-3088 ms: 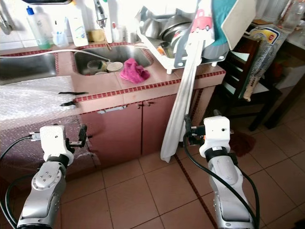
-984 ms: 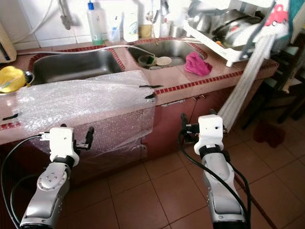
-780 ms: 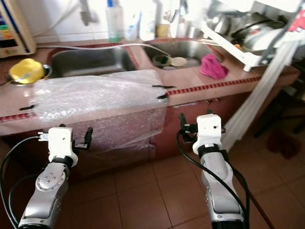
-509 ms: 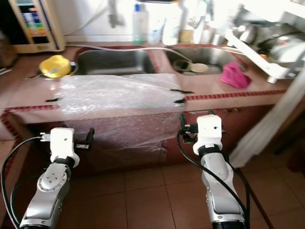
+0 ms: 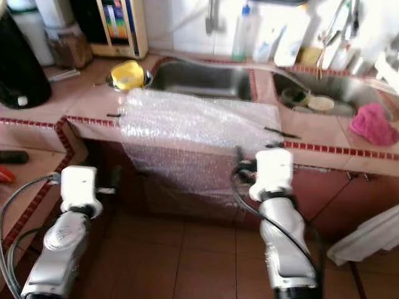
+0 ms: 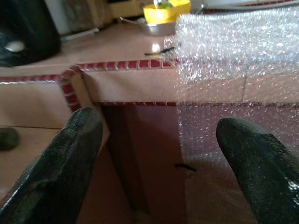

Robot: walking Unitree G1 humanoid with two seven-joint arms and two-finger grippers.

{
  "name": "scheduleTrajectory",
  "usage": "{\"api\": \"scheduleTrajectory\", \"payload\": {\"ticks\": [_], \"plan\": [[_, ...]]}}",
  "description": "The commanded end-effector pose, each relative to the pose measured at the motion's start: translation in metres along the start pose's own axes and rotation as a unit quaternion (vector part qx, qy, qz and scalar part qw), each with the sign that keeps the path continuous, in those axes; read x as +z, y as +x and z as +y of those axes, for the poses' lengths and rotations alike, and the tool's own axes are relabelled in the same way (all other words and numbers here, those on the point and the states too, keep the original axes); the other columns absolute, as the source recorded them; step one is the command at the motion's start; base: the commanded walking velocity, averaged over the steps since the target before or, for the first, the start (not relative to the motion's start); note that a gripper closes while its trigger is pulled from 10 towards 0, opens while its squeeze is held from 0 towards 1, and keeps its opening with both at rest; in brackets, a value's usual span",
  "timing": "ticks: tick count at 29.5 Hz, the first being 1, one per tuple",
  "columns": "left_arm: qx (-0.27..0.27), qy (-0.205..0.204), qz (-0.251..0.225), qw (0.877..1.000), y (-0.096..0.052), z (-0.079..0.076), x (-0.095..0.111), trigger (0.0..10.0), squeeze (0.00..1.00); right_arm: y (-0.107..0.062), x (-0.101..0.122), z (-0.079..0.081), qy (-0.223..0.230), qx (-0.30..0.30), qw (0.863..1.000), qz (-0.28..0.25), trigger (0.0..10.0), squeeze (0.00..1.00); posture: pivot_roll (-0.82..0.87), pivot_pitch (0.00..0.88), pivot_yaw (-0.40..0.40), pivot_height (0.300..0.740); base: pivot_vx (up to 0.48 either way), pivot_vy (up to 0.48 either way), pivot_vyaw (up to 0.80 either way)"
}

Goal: Kitchen organization

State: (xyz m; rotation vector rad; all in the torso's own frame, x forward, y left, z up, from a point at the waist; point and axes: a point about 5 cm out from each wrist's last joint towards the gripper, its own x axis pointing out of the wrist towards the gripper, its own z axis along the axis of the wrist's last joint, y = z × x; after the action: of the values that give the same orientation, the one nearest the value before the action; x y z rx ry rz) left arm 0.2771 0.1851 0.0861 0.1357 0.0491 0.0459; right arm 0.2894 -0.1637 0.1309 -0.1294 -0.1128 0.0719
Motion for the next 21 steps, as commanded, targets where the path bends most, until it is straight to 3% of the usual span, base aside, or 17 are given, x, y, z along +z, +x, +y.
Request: {"api": "scheduleTrajectory", "payload": {"ticks": [1, 12, 21], "plan": [[-0.018, -0.005, -0.003, 1.000, 0.000, -0.008, 0.002, 10.0, 0.00, -0.002, -0.001, -0.008, 0.002, -0.015, 1.000, 0.002, 10.0, 0.00, 0.03, 0.000, -0.014, 0.740, 0.000, 0.000, 0.00], [-0.064, 0.003, 0.007, 0.998, 0.004, -0.014, 0.000, 10.0, 0.00, -0.008, -0.013, -0.003, 0.050, -0.062, 0.997, 0.018, 10.0, 0.00, 0.05, 0.000, 0.059, 0.740, 0.000, 0.000, 0.00], [-0.087, 0.018, 0.013, 0.996, 0.010, -0.008, 0.000, 10.0, 0.00, -0.011, -0.016, -0.006, 0.054, -0.087, 0.995, 0.014, 10.0, 0.00, 0.04, 0.000, 0.109, 0.740, 0.000, 0.000, -0.78]]}}
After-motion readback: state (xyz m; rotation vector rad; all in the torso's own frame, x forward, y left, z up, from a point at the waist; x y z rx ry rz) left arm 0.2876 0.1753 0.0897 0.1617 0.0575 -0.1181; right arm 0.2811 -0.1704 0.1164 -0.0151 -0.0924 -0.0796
